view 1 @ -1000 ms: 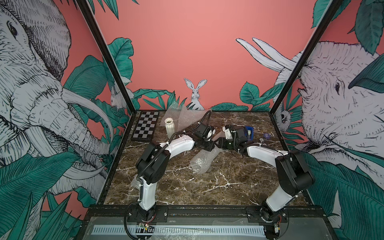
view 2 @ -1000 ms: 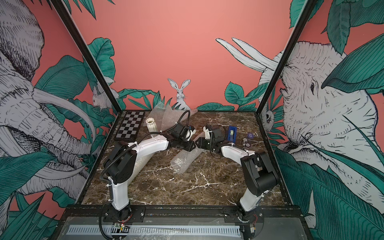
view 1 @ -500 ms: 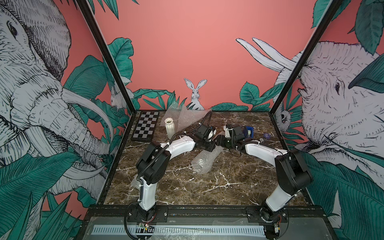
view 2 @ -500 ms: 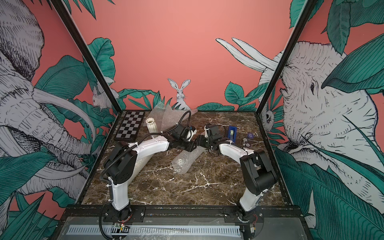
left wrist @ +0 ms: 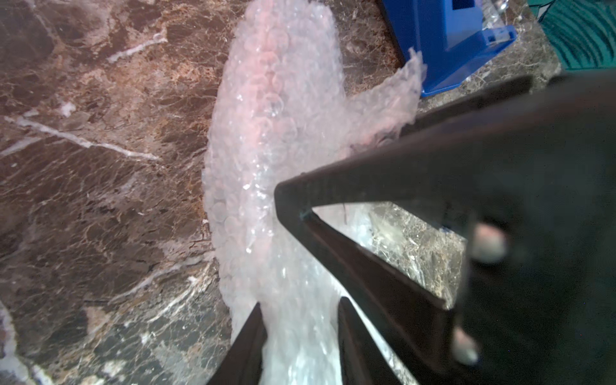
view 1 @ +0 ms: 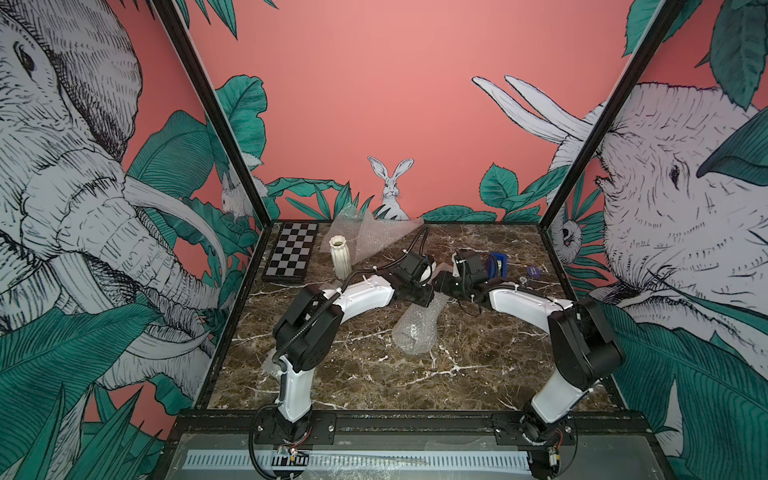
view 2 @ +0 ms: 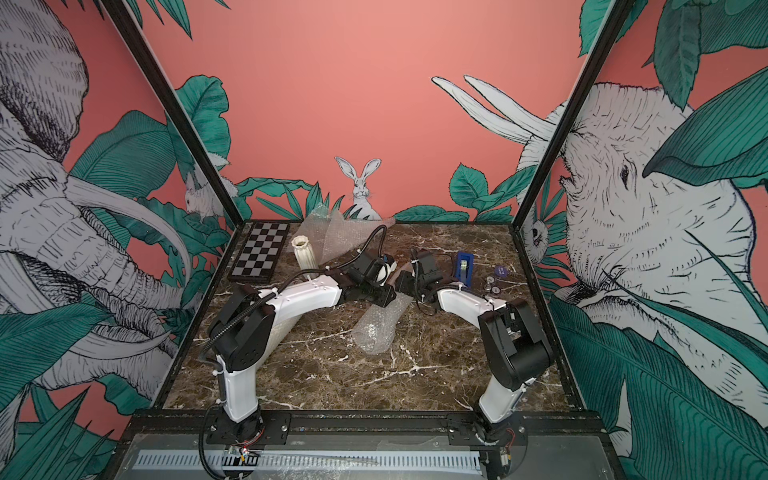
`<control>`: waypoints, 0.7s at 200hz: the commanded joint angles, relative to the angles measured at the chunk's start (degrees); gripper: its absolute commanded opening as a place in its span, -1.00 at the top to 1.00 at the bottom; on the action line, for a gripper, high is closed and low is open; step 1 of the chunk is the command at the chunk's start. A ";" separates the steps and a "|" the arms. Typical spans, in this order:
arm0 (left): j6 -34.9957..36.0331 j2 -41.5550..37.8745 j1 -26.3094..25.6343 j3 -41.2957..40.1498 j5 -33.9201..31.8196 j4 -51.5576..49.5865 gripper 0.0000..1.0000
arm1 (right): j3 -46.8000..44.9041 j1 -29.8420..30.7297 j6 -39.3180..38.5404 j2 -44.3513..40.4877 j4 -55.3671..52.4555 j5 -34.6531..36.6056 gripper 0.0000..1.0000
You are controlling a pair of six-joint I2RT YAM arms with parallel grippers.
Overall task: Wrap vases in bubble wrap
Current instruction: Stick the tape on the bubble wrap.
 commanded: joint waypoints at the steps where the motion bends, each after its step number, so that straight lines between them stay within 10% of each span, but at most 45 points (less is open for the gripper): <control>1: -0.75 2.19 -1.71 -2.72 1.92 -8.94 0.31 | -1.48 0.31 2.37 -2.61 4.69 -3.84 -0.16; 85: -1.27 1.85 -1.54 -3.07 0.59 -8.97 0.31 | -5.31 0.23 5.03 -7.51 7.00 -6.49 -0.13; 140: -1.47 1.83 -1.10 -3.13 0.65 -8.71 0.32 | -9.08 -0.24 3.50 -10.89 7.84 -5.30 0.28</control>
